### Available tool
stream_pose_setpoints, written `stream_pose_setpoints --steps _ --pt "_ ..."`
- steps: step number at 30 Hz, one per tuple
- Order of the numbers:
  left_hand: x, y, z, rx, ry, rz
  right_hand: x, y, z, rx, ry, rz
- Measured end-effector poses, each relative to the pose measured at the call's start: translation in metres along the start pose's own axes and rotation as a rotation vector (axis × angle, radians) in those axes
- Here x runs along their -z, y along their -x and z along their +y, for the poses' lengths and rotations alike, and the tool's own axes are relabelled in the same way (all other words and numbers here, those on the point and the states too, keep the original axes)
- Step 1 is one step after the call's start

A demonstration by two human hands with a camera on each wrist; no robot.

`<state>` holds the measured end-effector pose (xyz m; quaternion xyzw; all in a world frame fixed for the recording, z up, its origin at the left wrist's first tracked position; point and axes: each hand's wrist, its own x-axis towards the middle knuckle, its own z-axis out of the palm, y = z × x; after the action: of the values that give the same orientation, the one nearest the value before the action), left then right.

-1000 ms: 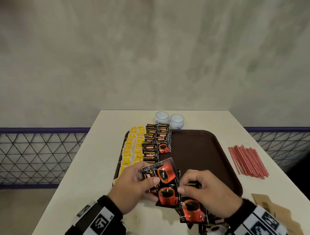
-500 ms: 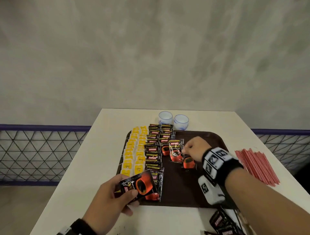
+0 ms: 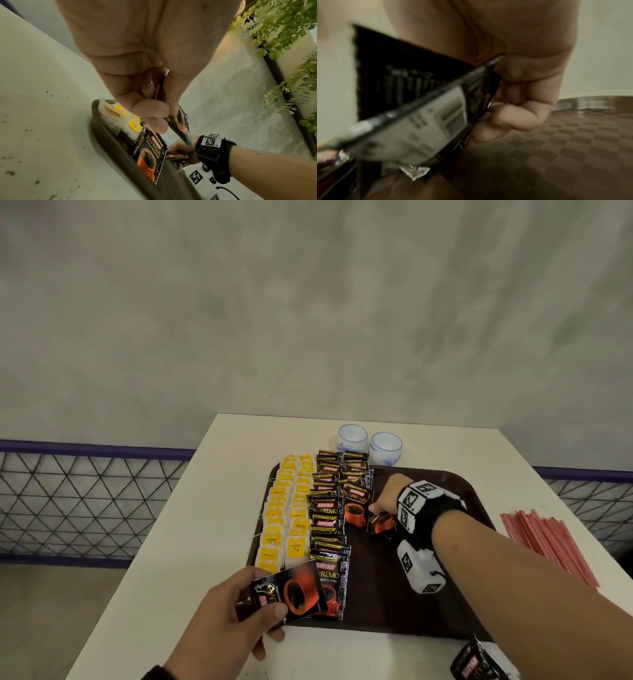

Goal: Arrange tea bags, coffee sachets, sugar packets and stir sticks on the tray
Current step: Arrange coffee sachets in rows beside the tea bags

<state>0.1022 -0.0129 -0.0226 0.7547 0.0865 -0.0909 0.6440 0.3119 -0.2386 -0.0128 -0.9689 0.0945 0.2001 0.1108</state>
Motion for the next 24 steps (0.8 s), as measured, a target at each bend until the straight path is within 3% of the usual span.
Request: stream_pose_setpoints --steps 9,15,20,24 --pt "-0.004 0.002 0.001 0.04 -0.067 0.001 0.005 0.006 0.002 0.004 0.088 0.042" --pt "-0.009 0.0 0.0 0.024 -0.04 -0.014 0.013 0.009 0.019 0.085 -0.138 0.148" --pt "-0.007 -0.004 0.003 -0.061 -0.042 -0.005 0.013 0.023 0.035 0.119 -0.283 0.255" --pt "-0.011 -0.018 0.026 -0.203 -0.201 -0.062 0.012 0.028 0.052 0.103 -0.322 0.26"
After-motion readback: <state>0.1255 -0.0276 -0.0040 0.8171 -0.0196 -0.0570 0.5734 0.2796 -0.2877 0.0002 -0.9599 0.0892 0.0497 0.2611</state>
